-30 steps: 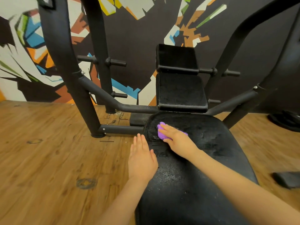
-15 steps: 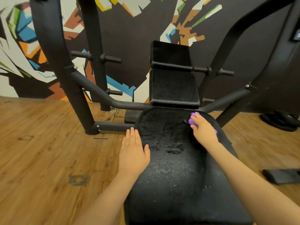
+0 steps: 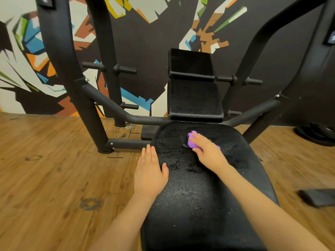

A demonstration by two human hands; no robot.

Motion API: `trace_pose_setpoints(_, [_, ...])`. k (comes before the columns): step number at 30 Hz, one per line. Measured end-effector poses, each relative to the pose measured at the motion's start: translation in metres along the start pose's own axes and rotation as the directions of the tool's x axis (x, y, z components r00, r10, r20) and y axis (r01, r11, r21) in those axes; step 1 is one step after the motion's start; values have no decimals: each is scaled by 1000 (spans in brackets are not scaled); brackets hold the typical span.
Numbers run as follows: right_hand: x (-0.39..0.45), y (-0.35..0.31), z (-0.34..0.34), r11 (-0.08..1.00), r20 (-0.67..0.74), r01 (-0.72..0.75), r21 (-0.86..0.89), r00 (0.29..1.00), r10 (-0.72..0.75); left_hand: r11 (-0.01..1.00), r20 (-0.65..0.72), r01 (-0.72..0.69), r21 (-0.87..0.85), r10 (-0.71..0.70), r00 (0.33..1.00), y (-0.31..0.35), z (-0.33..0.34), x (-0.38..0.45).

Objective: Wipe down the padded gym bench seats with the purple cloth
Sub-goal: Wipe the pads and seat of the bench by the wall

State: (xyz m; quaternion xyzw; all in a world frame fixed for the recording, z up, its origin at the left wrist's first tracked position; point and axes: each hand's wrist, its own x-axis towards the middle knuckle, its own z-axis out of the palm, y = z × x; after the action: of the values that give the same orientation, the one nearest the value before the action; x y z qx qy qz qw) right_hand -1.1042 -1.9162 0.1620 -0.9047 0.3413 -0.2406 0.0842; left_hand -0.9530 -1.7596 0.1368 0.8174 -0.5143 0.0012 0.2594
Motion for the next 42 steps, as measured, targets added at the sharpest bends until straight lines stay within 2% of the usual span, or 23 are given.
trace_pose_setpoints(5, [-2, 26, -18, 964, -135, -261, -46, 958, 252, 1000, -5, 7, -5, -7, 1000, 0, 2, 1])
trace_pose_setpoints(8, [9, 11, -14, 946, -166, -305, -112, 944, 285, 1000, -10, 6, -3, -6, 1000, -1, 2, 1])
trace_pose_setpoints(12, [25, -26, -1, 978, -89, -204, -43, 976, 200, 1000, -19, 8, 10, -8, 1000, -1, 2, 1])
trace_pose_setpoints(15, [34, -58, 12, 996, -6, -65, -61, 998, 65, 1000, -15, 16, 3, -16, 1000, -1, 1, 1])
trace_pose_setpoints(22, [6, -79, 38, 992, 76, 126, 29, 989, -128, 1000, -26, 9, -10, -9, 1000, -3, 2, 0])
trace_pose_setpoints(25, [14, -67, 31, 992, 104, 129, 7, 986, -129, 1000, -29, -5, -6, 5, 1000, -4, 4, 0])
trace_pose_setpoints(30, [51, -58, 8, 998, 70, -58, -32, 996, 60, 1000, -36, 1, -16, -2, 999, -3, 4, 1])
trace_pose_setpoints(32, [53, -62, 8, 996, 35, -82, -39, 996, 83, 1000, -40, 17, -20, -18, 999, -3, 4, 1])
trace_pose_setpoints(34, [43, -69, 11, 998, 26, -56, -12, 998, 56, 999, -39, 40, -37, -41, 998, -3, 5, 0])
trace_pose_setpoints(38, [1, -79, 32, 994, 65, 89, 63, 994, -93, 997, -44, 49, -55, -52, 998, -4, 4, 0])
trace_pose_setpoints(42, [-5, -74, 29, 985, 150, 171, 5, 974, -170, 997, -34, 53, -60, -55, 998, -5, 4, -1])
